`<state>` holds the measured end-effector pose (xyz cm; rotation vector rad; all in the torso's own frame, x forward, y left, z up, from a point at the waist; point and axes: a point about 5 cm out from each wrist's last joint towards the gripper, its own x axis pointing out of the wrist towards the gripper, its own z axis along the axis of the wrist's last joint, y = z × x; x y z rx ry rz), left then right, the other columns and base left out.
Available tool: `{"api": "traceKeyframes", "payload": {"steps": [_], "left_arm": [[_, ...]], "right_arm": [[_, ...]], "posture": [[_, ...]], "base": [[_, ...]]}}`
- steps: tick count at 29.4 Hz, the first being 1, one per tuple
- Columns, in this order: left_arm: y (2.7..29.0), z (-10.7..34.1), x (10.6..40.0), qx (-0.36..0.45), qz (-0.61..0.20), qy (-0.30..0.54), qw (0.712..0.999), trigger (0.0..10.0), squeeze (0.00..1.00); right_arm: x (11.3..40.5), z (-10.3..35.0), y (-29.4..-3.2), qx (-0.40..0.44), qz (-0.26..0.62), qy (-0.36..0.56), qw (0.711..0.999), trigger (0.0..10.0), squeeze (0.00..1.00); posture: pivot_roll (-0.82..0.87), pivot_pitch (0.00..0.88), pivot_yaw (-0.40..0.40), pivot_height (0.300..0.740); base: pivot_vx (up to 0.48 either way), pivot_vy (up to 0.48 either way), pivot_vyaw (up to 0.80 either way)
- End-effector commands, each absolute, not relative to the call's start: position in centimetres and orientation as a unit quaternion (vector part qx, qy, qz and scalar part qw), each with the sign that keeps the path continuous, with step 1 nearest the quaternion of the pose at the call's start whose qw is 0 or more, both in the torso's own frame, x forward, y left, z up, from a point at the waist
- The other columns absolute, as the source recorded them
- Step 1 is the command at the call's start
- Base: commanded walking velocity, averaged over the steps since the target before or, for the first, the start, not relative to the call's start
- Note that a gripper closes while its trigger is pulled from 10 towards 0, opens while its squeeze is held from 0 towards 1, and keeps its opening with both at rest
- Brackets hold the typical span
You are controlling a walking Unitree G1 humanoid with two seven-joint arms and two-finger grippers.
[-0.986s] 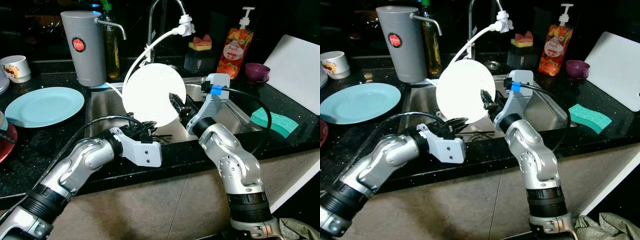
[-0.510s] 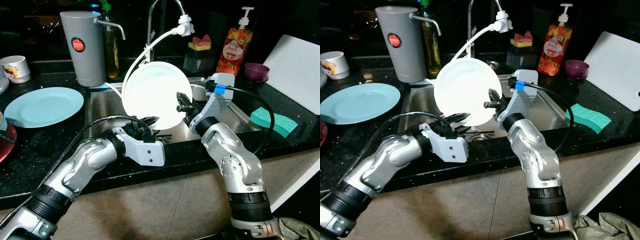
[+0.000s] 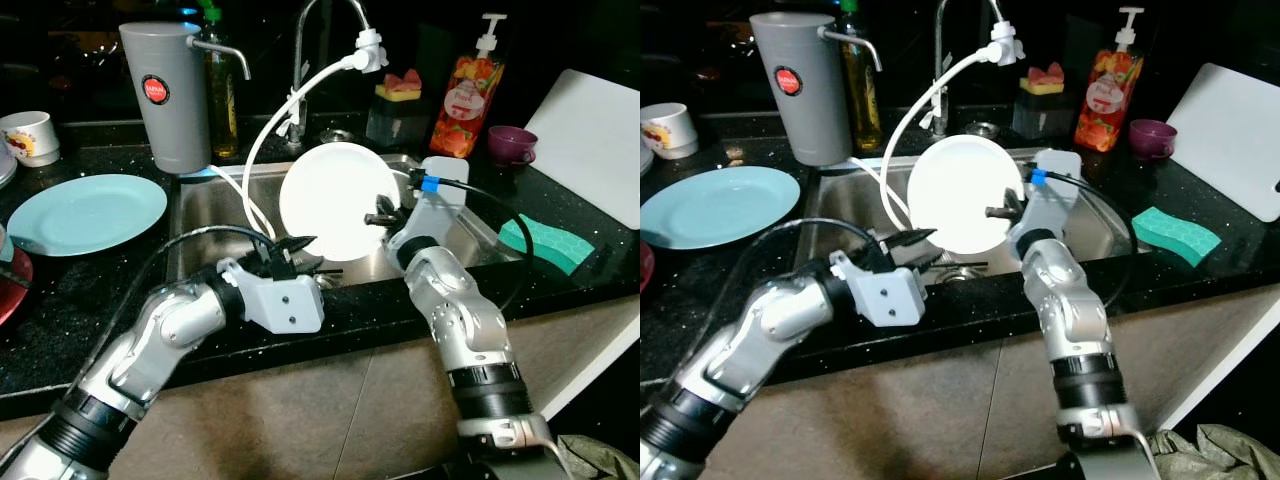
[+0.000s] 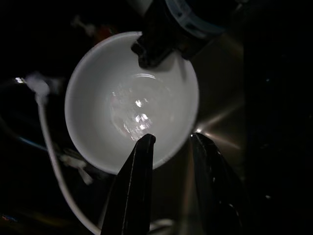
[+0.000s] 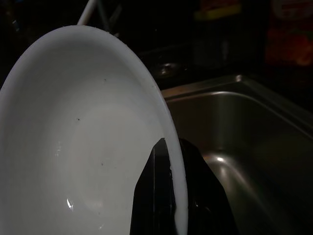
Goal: Kitchen organization
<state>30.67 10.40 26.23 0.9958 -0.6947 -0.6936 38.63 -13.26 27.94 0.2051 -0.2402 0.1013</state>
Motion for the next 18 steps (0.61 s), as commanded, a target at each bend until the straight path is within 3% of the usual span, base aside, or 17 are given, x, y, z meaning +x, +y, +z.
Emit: {"api": "traceKeyframes", "payload": {"steps": [1,2,6,7,9,10,11,13,15,17,18], "left_arm": [[10.3,26.3,30.5,0.425,-0.323,-0.310,0.787,10.0,0.00],[10.3,26.3,30.5,0.425,-0.323,-0.310,0.787,10.0,0.00],[10.8,26.2,31.5,0.371,-0.296,-0.263,0.840,10.0,0.00],[11.2,26.1,32.0,0.348,-0.283,-0.240,0.861,10.0,0.00],[11.2,26.1,32.0,0.348,-0.283,-0.240,0.861,10.0,0.00],[11.5,26.1,32.5,0.313,-0.269,-0.217,0.885,10.0,0.00],[11.8,26.2,33.0,0.261,-0.253,-0.191,0.912,10.0,0.00],[11.8,26.2,33.0,0.261,-0.253,-0.191,0.912,10.0,0.00],[12.4,26.2,33.5,0.176,-0.232,-0.147,0.945,10.0,0.00],[12.4,26.2,33.5,0.176,-0.232,-0.147,0.945,10.0,0.00],[12.6,26.1,33.8,0.134,-0.223,-0.126,0.957,10.0,0.00]], "right_arm": [[39.0,27.6,-13.3,0.096,0.039,-0.120,0.987,10.0,0.00],[39.0,27.6,-13.3,0.096,0.039,-0.120,0.987,10.0,0.00],[39.5,26.6,-12.3,0.086,0.055,-0.100,0.990,10.0,0.00],[39.7,26.0,-11.7,0.082,0.067,-0.095,0.990,10.0,0.44],[39.7,26.0,-11.7,0.082,0.067,-0.095,0.990,10.0,0.44],[39.7,25.4,-11.1,0.082,0.082,-0.091,0.989,10.0,1.00],[39.4,25.0,-10.3,0.089,0.105,-0.093,0.986,10.0,1.00],[39.4,25.0,-10.3,0.089,0.105,-0.093,0.986,10.0,1.00],[39.1,25.0,-9.5,0.102,0.133,-0.106,0.980,10.0,1.00],[39.1,25.0,-9.5,0.102,0.133,-0.106,0.980,10.0,1.00],[39.0,25.3,-9.3,0.109,0.142,-0.117,0.977,10.0,1.00]], "posture": [[0.06,0.180,-0.060,0.740],[0.06,0.180,-0.060,0.740],[0.06,0.179,-0.057,0.740],[0.06,0.179,-0.057,0.740],[0.06,0.179,-0.057,0.740],[0.06,0.179,-0.057,0.740],[0.06,0.179,-0.057,0.740],[0.06,0.179,-0.057,0.740],[0.06,0.183,-0.059,0.740],[0.06,0.183,-0.059,0.740],[0.06,0.183,-0.059,0.740]], "base": [[0.000,0.000,0.00],[0.000,0.000,0.00],[0.000,0.000,0.00],[0.000,0.000,0.00],[0.000,0.000,0.00],[0.000,0.000,0.00],[0.000,0.000,0.00],[0.000,0.000,0.00],[0.000,0.000,0.00],[0.000,0.000,0.00],[0.000,0.000,0.00]]}}
